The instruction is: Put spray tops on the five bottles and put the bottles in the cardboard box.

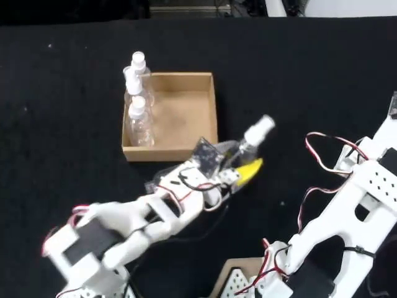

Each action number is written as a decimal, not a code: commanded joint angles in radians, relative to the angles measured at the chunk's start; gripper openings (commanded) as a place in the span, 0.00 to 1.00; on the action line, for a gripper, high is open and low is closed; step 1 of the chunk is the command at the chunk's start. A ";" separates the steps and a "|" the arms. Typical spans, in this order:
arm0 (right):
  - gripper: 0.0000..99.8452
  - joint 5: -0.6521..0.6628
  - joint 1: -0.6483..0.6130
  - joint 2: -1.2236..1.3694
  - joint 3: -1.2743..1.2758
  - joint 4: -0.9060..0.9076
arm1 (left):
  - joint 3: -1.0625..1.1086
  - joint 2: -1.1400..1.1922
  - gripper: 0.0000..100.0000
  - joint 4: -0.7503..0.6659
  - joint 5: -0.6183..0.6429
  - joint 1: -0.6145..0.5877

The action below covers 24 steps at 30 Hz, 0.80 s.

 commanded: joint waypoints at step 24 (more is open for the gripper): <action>0.01 0.035 0.035 -0.228 -0.059 0.025 | -0.394 0.364 0.03 -0.245 0.003 0.004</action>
